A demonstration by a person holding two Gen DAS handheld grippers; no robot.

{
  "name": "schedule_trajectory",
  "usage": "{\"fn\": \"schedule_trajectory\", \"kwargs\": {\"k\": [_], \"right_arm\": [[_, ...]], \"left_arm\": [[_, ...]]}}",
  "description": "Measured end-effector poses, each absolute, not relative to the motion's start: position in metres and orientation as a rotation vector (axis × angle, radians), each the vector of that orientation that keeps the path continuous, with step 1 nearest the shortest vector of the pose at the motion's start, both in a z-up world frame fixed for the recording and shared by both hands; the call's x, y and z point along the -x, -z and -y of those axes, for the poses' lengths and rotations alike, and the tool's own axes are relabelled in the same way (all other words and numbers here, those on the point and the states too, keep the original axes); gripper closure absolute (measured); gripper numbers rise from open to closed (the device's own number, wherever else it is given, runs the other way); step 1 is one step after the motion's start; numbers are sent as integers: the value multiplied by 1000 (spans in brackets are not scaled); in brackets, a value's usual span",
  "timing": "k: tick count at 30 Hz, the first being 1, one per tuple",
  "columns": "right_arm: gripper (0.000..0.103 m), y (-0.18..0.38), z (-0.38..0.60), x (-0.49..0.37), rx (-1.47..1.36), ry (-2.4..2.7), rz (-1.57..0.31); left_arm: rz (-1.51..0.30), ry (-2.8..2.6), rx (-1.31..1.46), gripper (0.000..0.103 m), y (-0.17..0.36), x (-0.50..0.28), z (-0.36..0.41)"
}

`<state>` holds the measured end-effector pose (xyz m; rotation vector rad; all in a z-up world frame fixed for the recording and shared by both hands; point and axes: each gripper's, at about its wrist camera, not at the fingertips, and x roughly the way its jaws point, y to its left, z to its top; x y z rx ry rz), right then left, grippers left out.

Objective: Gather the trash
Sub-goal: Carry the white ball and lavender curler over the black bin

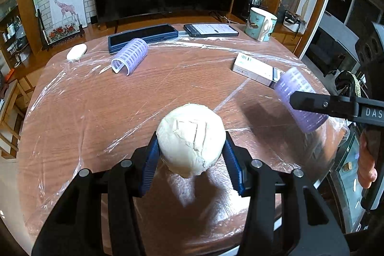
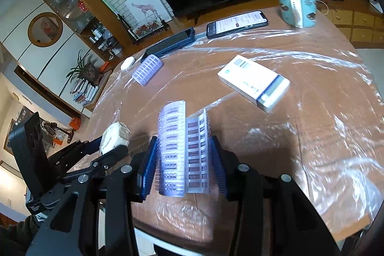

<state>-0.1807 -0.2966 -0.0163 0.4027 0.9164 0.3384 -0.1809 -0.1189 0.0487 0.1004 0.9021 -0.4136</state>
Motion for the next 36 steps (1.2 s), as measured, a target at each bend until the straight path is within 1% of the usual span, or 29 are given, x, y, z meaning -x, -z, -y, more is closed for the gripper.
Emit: {"fn": "schedule_trajectory", "kwargs": {"k": [17, 36], "right_arm": [[61, 8, 311, 230, -390, -333, -901], [61, 11, 309, 279, -312, -360, -929]], "left_arm": [[-860, 415, -89, 51, -66, 220, 121], [-876, 367, -126, 51, -61, 266, 131]]}}
